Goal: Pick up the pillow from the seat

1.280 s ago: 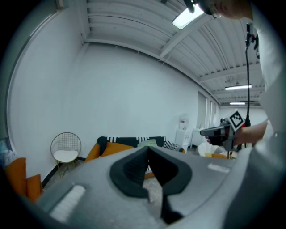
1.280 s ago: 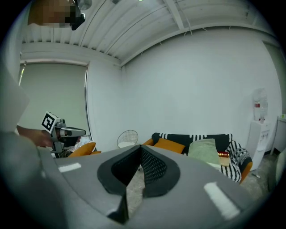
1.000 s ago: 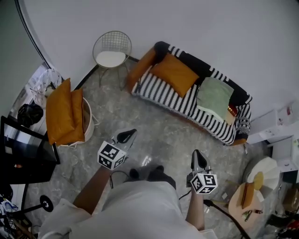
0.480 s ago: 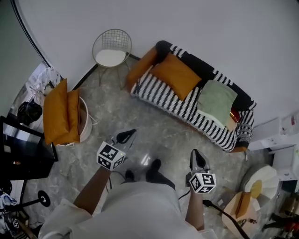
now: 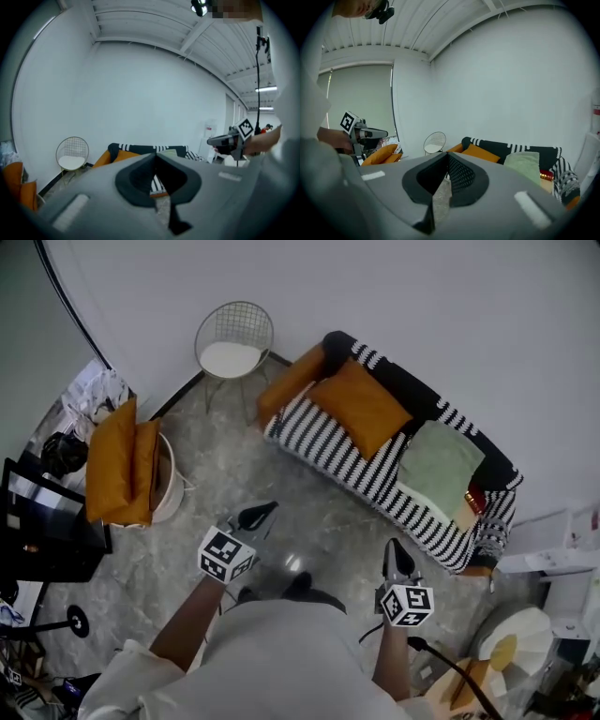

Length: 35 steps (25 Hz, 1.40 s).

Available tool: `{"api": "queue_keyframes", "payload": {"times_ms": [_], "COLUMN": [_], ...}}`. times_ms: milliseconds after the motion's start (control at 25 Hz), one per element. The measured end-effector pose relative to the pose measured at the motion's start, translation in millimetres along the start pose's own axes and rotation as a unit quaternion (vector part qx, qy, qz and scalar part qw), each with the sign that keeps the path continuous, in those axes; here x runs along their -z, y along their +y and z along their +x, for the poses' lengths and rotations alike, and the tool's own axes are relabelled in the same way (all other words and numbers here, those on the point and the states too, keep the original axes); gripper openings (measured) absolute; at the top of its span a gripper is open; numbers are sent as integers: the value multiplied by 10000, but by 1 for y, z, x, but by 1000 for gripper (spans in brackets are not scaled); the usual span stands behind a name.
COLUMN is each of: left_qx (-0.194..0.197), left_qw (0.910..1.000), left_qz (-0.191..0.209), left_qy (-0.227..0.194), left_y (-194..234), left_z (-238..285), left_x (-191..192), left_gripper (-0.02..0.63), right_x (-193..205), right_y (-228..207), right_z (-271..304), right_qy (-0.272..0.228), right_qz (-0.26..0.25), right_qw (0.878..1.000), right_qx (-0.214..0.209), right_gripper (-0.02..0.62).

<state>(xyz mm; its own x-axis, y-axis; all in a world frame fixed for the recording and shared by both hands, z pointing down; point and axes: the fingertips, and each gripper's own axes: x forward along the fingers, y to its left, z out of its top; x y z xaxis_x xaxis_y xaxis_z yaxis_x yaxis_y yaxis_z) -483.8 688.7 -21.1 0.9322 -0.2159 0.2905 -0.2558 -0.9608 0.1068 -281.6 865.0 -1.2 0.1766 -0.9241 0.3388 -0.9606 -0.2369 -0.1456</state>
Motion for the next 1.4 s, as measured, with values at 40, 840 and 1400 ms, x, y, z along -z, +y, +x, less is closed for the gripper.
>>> {"api": "queue_keyframes", "payload": {"times_ms": [40,840,1400], "left_qx": [-27,-463,-338], "left_qw": [10000,9987,9992], "left_qz": [-2,-172,-112], "left_qy": [8,88,183], "left_y": [0,-6,56], "left_z": [5,79,114], "left_x": [-1,-5,-14], "left_gripper": [0,0,0], "right_x": [-2,-9,-27], "right_y": [-6,-89,-92], "right_z": [4,46,98], "right_qy": [5,135,158], "right_qz": [5,-44,-170], "right_qw": [10000,9991,9996], "right_qx": [-35,-405,-152], "right_gripper": [6,6,6]}}
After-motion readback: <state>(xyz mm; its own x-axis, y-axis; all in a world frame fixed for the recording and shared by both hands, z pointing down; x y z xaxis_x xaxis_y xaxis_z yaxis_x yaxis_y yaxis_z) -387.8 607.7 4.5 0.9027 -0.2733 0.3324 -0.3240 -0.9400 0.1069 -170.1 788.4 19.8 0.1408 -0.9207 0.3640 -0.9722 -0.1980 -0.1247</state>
